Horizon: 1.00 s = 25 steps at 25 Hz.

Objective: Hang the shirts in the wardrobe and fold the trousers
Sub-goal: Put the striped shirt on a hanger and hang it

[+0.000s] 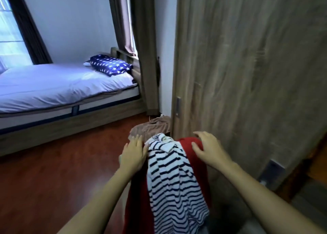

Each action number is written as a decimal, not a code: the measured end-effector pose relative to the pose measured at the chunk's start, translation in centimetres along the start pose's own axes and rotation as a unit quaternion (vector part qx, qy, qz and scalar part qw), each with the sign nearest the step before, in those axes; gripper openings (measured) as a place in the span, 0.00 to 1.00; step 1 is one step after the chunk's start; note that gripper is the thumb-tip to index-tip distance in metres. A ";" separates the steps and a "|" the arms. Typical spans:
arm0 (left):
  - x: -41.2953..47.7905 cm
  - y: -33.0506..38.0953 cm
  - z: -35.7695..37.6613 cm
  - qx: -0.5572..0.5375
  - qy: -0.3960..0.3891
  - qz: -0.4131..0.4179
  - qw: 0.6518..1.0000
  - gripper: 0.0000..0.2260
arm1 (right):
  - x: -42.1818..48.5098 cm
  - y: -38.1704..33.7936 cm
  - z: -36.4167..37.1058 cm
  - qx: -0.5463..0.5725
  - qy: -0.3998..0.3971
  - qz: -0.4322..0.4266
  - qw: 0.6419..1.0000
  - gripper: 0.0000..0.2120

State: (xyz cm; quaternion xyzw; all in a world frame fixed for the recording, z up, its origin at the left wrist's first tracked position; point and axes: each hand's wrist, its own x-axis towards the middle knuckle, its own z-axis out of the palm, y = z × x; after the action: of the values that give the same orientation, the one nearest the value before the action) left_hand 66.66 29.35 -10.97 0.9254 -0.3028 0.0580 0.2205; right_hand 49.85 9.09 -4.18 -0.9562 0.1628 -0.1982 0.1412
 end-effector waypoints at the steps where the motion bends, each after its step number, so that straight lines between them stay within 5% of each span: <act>1: -0.4 -1.6 0.8 0.008 -0.023 -0.007 1.000 0.28 | 0.8 -0.9 1.5 0.012 -0.015 0.011 1.000 0.28; 4: -1.6 -5.0 3.2 0.052 -0.065 0.033 0.996 0.40 | 3.6 -3.7 5.9 0.032 -0.044 0.037 0.998 0.26; 9: -1.6 -5.3 4.1 0.056 -0.045 0.034 0.997 0.41 | 7.4 -7.5 11.8 0.015 -0.089 0.179 0.980 0.35; 12: -1.6 -5.8 4.6 0.061 -0.063 0.024 0.996 0.41 | 9.1 -8.0 13.6 0.045 -0.075 0.249 0.965 0.20; 15: -1.5 -5.9 4.5 0.072 -0.117 0.011 0.990 0.35 | 10.2 -8.7 12.9 0.137 0.051 0.270 0.952 0.13; 18: -1.6 -6.3 4.3 0.050 -0.077 0.050 0.995 0.36 | 10.0 -9.4 8.8 0.301 0.253 0.224 0.892 0.12; 21: -1.3 -6.1 3.0 -0.136 -0.055 0.024 0.989 0.34 | 8.4 -8.5 2.9 0.388 0.301 0.132 0.861 0.08; 24: -0.4 -2.7 -1.1 -0.418 0.083 -0.159 0.891 0.36 | 6.9 -7.0 -3.5 0.419 0.276 0.036 0.864 0.06; 25: 0.5 -0.9 -2.6 -0.465 0.090 -0.164 0.865 0.36 | 6.4 -6.7 -5.5 0.431 0.274 0.017 0.860 0.06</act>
State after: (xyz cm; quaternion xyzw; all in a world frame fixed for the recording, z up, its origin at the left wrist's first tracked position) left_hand 67.64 30.88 -8.89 0.7426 -0.1178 -0.0439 0.6578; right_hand 54.76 11.68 5.08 -0.7041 0.1091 -0.5003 0.4920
